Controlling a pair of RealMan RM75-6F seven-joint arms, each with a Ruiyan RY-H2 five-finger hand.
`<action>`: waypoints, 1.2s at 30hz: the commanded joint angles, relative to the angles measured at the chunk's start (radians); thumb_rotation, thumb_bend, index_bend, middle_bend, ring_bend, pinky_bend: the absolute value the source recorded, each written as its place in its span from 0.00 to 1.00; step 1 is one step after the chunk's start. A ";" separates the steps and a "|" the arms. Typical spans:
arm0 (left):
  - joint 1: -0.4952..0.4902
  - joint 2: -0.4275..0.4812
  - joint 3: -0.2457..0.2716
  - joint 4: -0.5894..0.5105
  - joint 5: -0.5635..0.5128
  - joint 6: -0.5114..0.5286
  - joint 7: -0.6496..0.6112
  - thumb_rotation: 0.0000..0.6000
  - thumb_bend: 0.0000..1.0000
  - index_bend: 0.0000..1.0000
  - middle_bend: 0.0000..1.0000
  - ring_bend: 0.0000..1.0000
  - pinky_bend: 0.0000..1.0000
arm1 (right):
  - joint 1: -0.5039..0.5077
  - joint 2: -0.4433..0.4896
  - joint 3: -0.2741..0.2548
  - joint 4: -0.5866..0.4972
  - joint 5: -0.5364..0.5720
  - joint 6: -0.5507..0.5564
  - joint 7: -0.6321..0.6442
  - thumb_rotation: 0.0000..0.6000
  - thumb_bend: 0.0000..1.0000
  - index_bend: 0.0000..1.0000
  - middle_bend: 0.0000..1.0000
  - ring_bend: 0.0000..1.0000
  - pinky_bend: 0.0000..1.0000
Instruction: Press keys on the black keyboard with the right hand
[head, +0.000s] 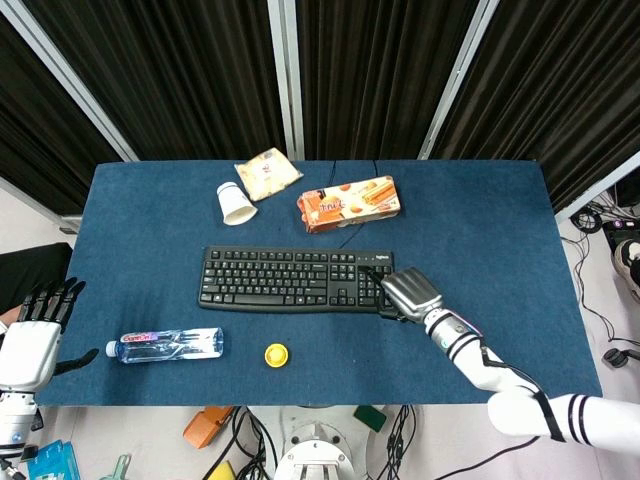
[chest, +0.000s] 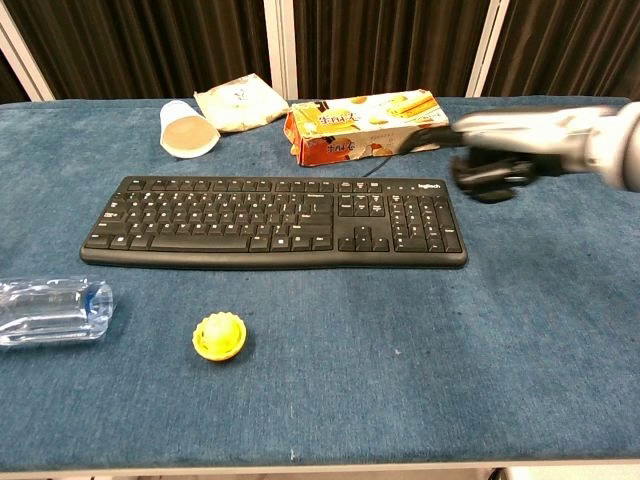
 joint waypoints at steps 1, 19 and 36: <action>-0.003 0.001 0.000 0.003 -0.004 -0.007 -0.002 1.00 0.04 0.08 0.06 0.02 0.00 | 0.141 -0.085 0.009 0.070 0.169 -0.083 -0.090 0.34 1.00 0.14 0.96 1.00 1.00; -0.012 -0.001 -0.009 0.012 -0.027 -0.027 0.002 1.00 0.04 0.08 0.06 0.02 0.00 | 0.414 -0.209 -0.082 0.233 0.462 -0.136 -0.119 0.34 1.00 0.16 0.96 1.00 1.00; -0.002 -0.001 -0.008 0.014 -0.033 -0.015 0.004 1.00 0.04 0.08 0.06 0.02 0.00 | 0.461 -0.222 -0.120 0.265 0.446 -0.129 -0.040 0.34 1.00 0.16 0.96 1.00 1.00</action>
